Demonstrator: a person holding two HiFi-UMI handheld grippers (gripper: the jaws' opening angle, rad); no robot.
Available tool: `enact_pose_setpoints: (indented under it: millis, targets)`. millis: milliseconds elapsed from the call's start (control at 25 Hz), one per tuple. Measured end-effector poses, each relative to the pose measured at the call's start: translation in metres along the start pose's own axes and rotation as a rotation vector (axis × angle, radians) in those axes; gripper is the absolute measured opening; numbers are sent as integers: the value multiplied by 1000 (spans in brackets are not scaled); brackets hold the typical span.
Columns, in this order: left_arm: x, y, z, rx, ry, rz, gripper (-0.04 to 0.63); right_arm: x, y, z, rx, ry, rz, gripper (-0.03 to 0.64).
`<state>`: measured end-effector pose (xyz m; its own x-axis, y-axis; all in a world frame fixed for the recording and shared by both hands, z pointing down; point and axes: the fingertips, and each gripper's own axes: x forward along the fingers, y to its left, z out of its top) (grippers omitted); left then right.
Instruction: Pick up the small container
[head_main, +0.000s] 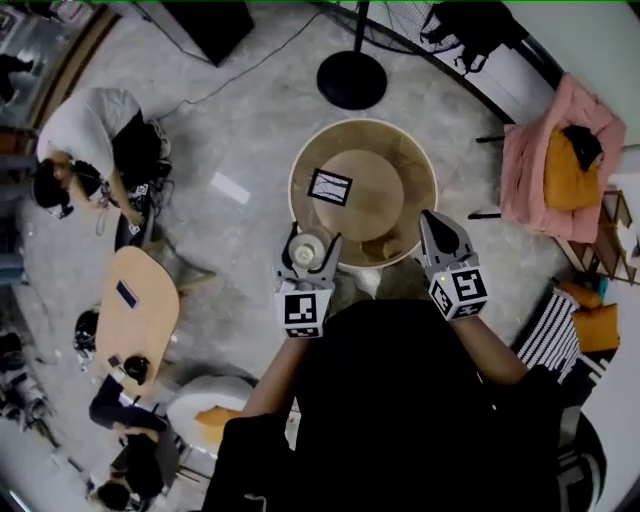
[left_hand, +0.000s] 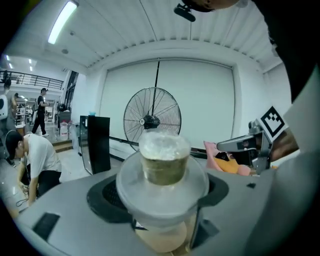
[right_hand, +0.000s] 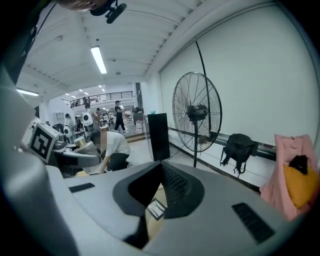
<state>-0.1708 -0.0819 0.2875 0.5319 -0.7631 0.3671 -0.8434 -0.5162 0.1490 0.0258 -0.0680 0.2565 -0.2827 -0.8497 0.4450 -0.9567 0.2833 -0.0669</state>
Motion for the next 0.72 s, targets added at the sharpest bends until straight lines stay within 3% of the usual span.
enact_pose_setpoints:
  millis: [280,720]
  targets:
    - [1,-5,48,73,-18,-51,354,-25,-36,58,53,-118,-138,17]
    - [6,-24,70,80,-47,-90,354,-49,-49,67,24,-162,-246,15]
